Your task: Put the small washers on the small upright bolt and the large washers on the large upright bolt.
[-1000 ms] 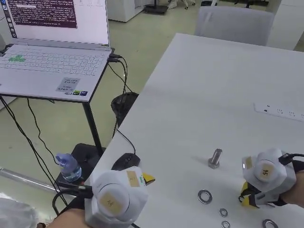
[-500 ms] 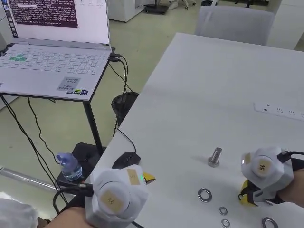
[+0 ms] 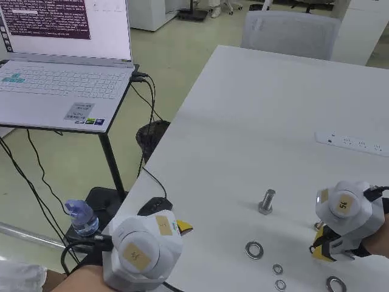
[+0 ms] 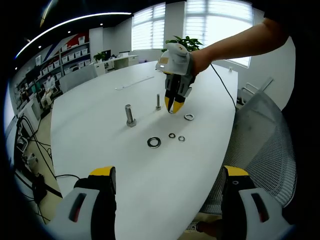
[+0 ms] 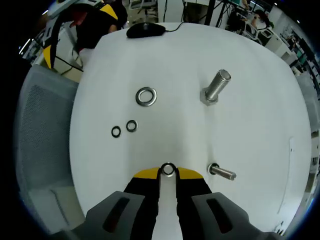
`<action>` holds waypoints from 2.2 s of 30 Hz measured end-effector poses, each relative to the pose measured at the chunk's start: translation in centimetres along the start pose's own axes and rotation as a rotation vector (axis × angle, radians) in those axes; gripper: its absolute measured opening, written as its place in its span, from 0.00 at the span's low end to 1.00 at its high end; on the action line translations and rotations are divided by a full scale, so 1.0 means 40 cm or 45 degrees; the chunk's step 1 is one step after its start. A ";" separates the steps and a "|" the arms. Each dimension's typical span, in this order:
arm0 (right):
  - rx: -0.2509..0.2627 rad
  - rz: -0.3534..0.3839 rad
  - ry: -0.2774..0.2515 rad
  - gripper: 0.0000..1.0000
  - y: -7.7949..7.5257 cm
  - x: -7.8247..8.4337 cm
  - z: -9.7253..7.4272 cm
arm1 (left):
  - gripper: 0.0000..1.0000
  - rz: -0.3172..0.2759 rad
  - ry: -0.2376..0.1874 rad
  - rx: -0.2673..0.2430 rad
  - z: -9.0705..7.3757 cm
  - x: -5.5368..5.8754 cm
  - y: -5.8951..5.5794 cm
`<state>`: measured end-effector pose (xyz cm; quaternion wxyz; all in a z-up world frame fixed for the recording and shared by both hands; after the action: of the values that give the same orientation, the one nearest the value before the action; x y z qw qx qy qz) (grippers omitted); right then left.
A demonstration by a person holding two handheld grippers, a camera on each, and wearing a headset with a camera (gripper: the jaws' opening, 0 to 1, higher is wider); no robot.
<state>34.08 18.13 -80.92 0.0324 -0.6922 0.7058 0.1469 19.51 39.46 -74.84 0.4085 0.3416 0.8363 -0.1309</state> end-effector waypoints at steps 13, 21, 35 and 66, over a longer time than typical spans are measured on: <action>0.026 0.076 -0.007 0.12 -0.013 0.059 -0.060 | 0.86 0.015 0.005 0.014 0.013 -0.009 -0.016; 0.041 0.086 -0.003 0.12 -0.025 0.068 -0.077 | 0.86 0.021 0.006 0.013 0.017 -0.017 -0.021; 0.084 0.115 -0.037 0.12 -0.066 0.033 -0.143 | 0.88 0.022 0.004 -0.012 0.016 -0.020 -0.008; 0.072 0.070 -0.007 0.12 -0.120 -0.024 -0.119 | 0.93 0.013 0.035 0.002 0.020 0.000 0.006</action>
<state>39.60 17.86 -76.90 0.0499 -0.6709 0.7284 0.1297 20.16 39.25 -75.33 0.3974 0.3479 0.8399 -0.1247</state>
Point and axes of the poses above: the centre of the closed fingertips' face, and the gripper's own axes: z roughly forward along the fingers, y roughly to its left, x roughly out of its underside, the point moved 4 cm from there along -z, roughly backward along the fingers, and after that the axes turned 10 degrees about -x, right-handed, at the moved point
